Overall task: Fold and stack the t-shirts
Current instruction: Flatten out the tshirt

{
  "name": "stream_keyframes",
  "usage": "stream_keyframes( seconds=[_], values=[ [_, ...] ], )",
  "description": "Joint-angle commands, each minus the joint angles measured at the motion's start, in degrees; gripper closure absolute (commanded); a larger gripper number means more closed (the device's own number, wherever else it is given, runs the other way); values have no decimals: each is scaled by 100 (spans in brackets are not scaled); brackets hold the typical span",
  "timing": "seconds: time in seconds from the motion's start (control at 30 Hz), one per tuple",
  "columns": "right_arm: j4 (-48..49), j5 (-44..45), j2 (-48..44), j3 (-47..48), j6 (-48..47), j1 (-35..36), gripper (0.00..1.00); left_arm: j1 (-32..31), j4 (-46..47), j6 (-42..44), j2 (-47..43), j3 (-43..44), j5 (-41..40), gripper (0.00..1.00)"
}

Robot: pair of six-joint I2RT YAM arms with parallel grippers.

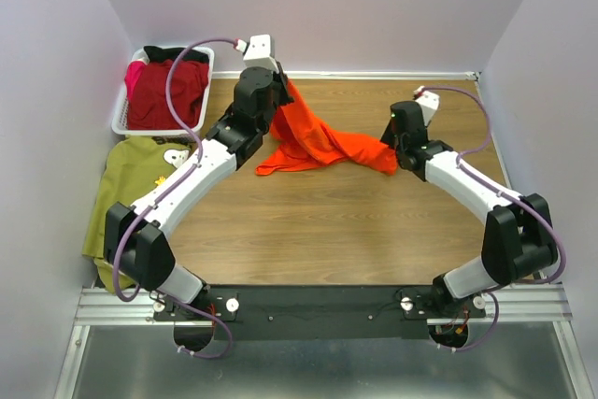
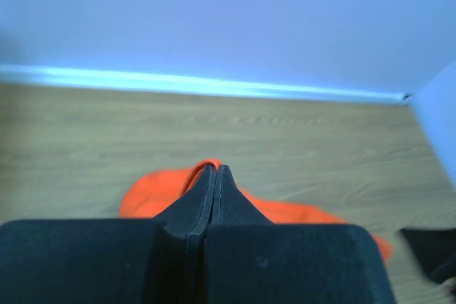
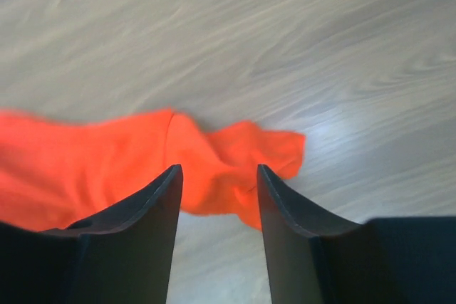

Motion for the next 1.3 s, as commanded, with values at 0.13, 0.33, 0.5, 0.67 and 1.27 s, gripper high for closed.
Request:
stream_keyframes(
  seconds=[0.13,0.33,0.5,0.67,1.27],
  values=[
    [600,-1739,-202,-349,-1190,1386,52,-242,386,391,-15,931,142,100],
    [715,-2285,167,-455,-1331,1677,53,-286,351,496,55,1186,1,100],
    [750,-2496,738,-271,-1498,1800,52,-295,343,707,169,1537,-122,100],
    [750,-2531,1344,176,-1481,2037,53,-295,351,988,468,1924,-525,100],
    [741,-1548,2804,1381,-1112,2055,56,-295,307,1709,917,2812,-1282,100]
  ],
)
